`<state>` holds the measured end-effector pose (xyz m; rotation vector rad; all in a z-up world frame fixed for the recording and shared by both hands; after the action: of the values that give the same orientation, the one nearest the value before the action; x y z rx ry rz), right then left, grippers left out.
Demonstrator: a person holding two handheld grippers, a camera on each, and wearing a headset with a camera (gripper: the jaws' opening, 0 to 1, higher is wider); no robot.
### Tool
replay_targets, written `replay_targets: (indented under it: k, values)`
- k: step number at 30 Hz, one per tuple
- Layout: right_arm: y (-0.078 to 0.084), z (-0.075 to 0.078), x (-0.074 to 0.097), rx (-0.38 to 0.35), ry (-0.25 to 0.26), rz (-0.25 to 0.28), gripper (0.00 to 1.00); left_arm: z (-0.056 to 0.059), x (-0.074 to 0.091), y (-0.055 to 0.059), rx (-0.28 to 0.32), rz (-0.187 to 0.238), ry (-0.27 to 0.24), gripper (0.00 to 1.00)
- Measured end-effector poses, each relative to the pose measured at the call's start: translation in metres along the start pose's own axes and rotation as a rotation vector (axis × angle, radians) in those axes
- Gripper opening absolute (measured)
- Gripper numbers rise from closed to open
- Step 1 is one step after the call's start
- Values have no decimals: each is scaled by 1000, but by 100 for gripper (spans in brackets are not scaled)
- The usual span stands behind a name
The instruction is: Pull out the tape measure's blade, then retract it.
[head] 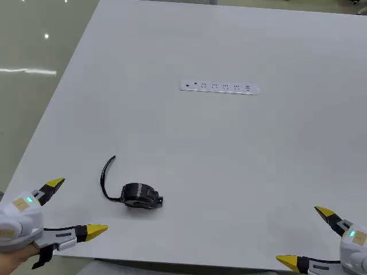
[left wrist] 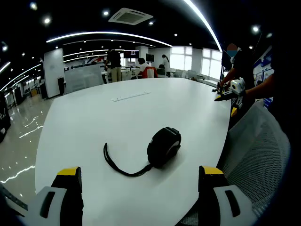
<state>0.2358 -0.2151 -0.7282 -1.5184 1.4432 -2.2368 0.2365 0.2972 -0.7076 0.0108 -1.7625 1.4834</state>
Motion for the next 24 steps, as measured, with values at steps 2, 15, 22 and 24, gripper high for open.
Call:
replay_targets:
  k: [2, 15, 22, 24]
  values:
    - [0, -1, 1, 6, 0, 0, 99, 0, 0, 1, 0, -1, 3, 100]
    - [3, -3, 5, 3, 3, -7, 100, 1, 2, 6, 11, -8, 7, 100]
    - [4, -3, 5, 0, 4, -9, 100, -3, 5, 9, 18, -13, 0, 100]
    - [3, -4, 5, 3, -1, -7, 100, -3, 6, 8, 15, -14, 1, 100]
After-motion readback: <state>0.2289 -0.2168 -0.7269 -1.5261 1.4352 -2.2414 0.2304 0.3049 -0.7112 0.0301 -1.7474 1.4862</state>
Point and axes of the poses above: the centre of the closed fingertips' face, and the gripper's own axes: x roughly backward along the fingers, z roughly to its right, y roughly out of its underside, the point moved 4 cm from there along x, roughly backward along the fingers, and after that the axes turned 3 degrees about -z, right-handed, at the moved point
